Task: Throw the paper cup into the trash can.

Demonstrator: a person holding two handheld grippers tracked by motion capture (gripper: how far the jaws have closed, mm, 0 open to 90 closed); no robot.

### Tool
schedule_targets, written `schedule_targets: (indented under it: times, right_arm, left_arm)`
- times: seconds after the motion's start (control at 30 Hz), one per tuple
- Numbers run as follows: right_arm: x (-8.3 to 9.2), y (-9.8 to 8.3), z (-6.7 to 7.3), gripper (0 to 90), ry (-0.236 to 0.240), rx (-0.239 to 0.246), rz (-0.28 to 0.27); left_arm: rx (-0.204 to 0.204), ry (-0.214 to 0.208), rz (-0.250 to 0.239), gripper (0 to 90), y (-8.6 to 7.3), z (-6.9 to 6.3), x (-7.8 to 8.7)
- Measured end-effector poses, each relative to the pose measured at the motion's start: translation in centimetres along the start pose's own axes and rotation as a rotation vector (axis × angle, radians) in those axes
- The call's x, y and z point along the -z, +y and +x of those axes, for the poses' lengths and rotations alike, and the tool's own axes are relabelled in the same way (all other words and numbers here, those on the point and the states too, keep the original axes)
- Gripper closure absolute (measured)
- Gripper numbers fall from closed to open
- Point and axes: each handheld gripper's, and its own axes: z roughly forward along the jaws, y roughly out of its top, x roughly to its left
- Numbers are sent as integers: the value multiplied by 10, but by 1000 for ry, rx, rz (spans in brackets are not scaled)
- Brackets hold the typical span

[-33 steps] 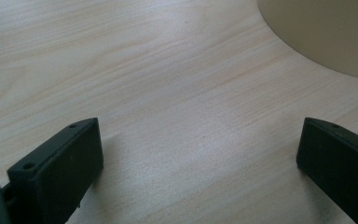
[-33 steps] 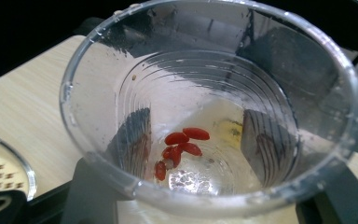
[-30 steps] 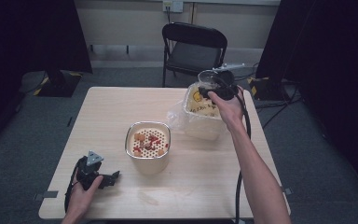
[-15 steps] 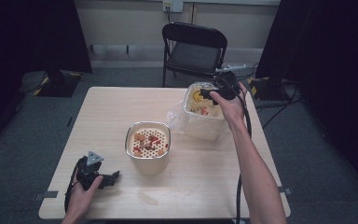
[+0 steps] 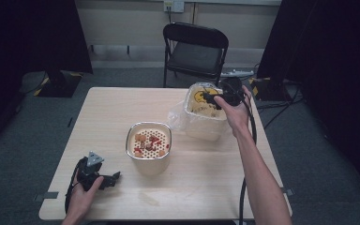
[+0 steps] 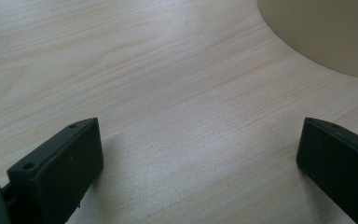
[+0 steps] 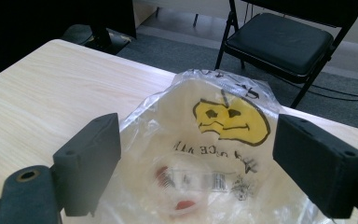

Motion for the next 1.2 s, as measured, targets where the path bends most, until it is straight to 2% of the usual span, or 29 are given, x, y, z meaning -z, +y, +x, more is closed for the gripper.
schedule_targets:
  times: [0.07,0.2,0.27,0.37,0.5,0.53,0.6,0.67,0.77,0.8,0.83,0.9,1.0,1.13,1.17,1.2]
  right_arm:
    - [3,-1,1,152,7,2,-6]
    - [19,-8,11,152,25,30,-29]
    - [25,-14,16,152,19,57,-16]
    - [35,-25,22,151,47,43,-32]
    - [47,-33,28,150,57,48,-50]
    - [56,-43,32,156,55,56,-44]
    - [61,-53,35,160,41,60,-43]
    - [68,-67,36,157,58,47,-35]
    - [76,-87,38,157,53,38,-38]
    - [76,-87,38,157,53,38,-38]
    - [80,-100,39,154,61,29,-41]
    - [82,-113,41,153,63,27,-30]
    - [80,-140,43,153,60,37,4]
    - [67,-175,36,145,44,22,45]
    - [61,-187,33,142,51,6,79]
    - [56,-193,32,145,53,19,101]
  left_arm:
    - [0,0,0,0,0,0,0]
    - [0,0,0,0,0,0,0]
    - [0,0,0,0,0,0,0]
    - [0,0,0,0,0,0,0]
    - [0,0,0,0,0,0,0]
    - [0,0,0,0,0,0,0]
    - [0,0,0,0,0,0,0]
    - [0,0,0,0,0,0,0]
    - [0,0,0,0,0,0,0]
    - [0,0,0,0,0,0,0]
    - [0,0,0,0,0,0,0]
    - [0,0,0,0,0,0,0]
    - [0,0,0,0,0,0,0]
    - [1,0,0,0,0,0,0]
    - [1,0,0,0,0,0,0]
    - [0,1,1,0,0,0,0]
